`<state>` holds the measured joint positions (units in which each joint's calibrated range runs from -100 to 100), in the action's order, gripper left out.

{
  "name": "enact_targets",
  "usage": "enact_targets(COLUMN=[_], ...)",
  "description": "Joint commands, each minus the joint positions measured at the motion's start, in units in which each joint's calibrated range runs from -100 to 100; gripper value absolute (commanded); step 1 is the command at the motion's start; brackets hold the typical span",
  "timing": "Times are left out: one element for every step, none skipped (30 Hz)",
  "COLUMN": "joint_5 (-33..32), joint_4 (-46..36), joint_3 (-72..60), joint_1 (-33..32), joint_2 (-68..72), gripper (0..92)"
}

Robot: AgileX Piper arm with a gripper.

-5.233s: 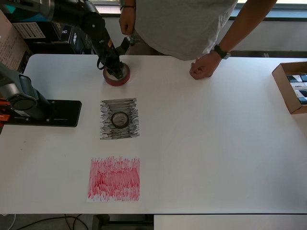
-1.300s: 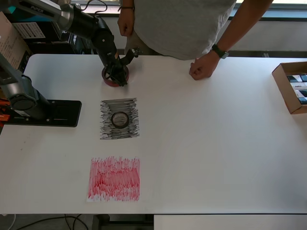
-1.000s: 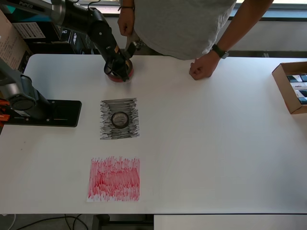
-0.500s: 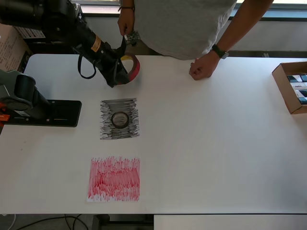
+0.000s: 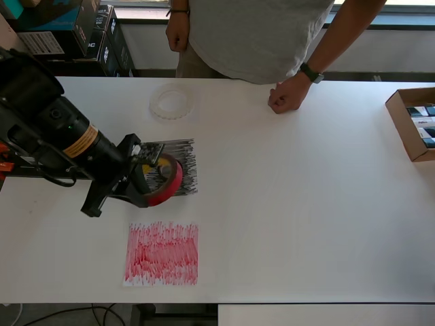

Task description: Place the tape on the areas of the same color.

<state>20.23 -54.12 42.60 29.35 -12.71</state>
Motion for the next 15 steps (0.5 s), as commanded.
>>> enact_targets(joint_5=[0.6,1.0,1.5,1.6,2.1,2.4,2.4,2.4,2.4,2.3,2.4,2.4,2.4,2.4,2.4], joint_4=[-0.6,-0.6,-0.6,-0.2,-0.1,-0.1,-0.1,-0.1,-0.1,-0.1,-0.1,-0.1,-0.1,-0.1,-0.1], joint_3=[-0.2,-0.5,-0.7,-0.8,-1.2,-1.8,-2.5,-3.2,-4.0,-4.7,-5.3,-5.8,-6.1,-6.5,-6.8], joint_1=[21.7,22.4,22.9,23.3,23.4,23.5,23.5,23.2,23.0,22.9,22.8,22.4,22.1,21.9,21.5], joint_2=[3.7,5.1,6.7,8.2,9.7,11.1,12.4,13.8,15.2,16.6,18.0,19.4,20.8,22.1,23.1], gripper=[0.0,0.0,0.0,0.0,0.0,0.0,0.0,0.0,0.0,0.0,0.0,0.0,0.0,0.0,0.0])
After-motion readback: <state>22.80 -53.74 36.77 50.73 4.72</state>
